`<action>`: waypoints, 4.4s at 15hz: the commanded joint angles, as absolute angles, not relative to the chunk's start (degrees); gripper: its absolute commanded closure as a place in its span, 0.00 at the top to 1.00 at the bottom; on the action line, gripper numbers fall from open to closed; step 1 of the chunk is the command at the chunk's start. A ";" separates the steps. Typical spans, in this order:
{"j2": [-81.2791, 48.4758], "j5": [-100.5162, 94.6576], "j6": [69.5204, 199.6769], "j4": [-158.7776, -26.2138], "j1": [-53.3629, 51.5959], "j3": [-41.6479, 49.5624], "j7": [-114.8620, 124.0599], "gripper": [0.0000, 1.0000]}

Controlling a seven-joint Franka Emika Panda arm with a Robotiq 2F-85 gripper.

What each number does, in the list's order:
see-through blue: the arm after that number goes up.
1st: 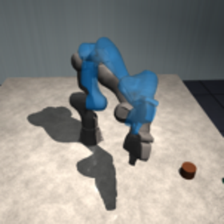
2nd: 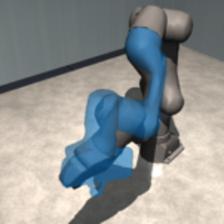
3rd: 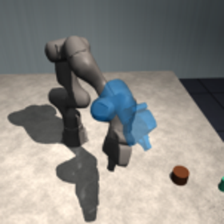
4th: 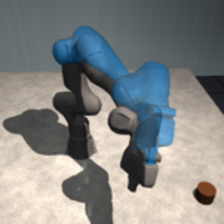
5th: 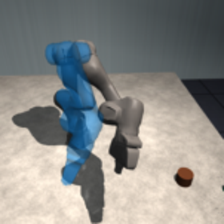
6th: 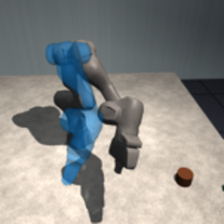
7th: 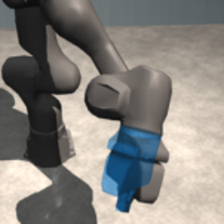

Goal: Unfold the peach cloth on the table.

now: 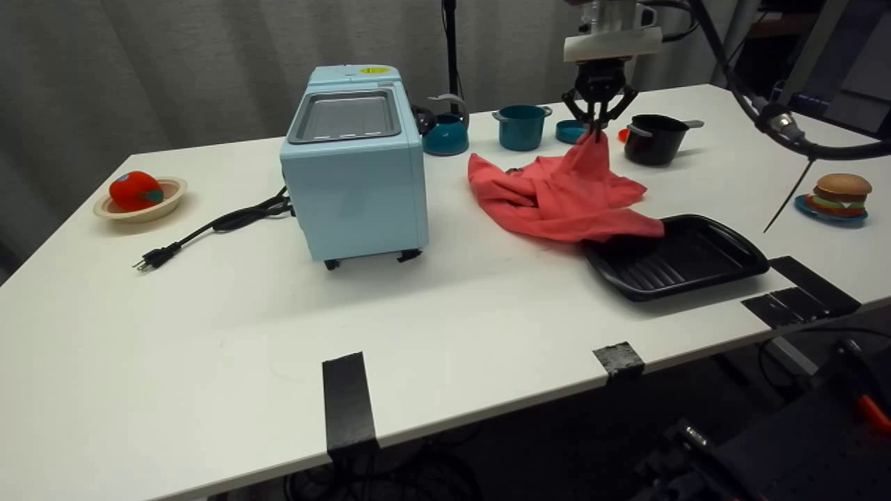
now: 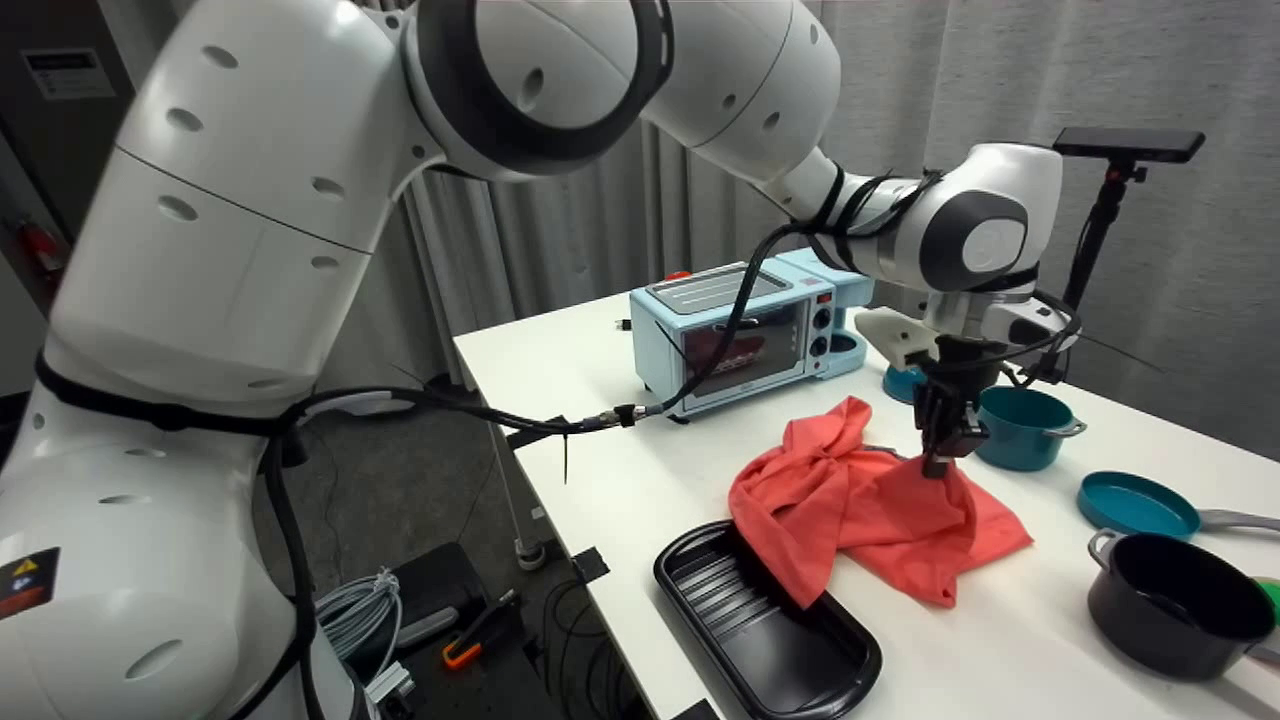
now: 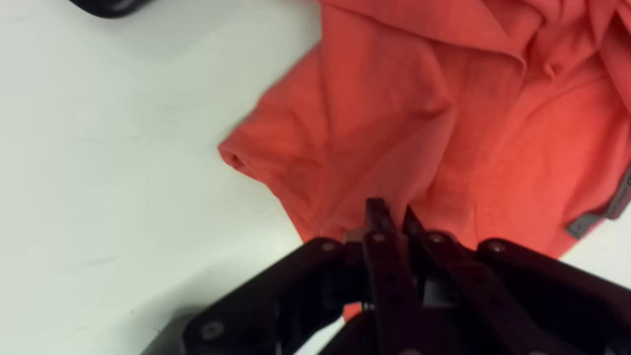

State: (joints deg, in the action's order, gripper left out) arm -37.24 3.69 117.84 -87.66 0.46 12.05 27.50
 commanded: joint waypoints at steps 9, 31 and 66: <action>-29.17 -12.78 96.11 -101.64 3.60 13.45 20.78 0.02; -10.49 -21.22 125.70 -121.72 2.62 10.21 30.57 1.00; -22.12 -12.57 124.31 -121.93 3.96 -0.75 -49.24 0.95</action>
State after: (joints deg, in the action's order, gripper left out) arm -19.82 -10.41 125.91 -124.50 2.76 -0.24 -44.89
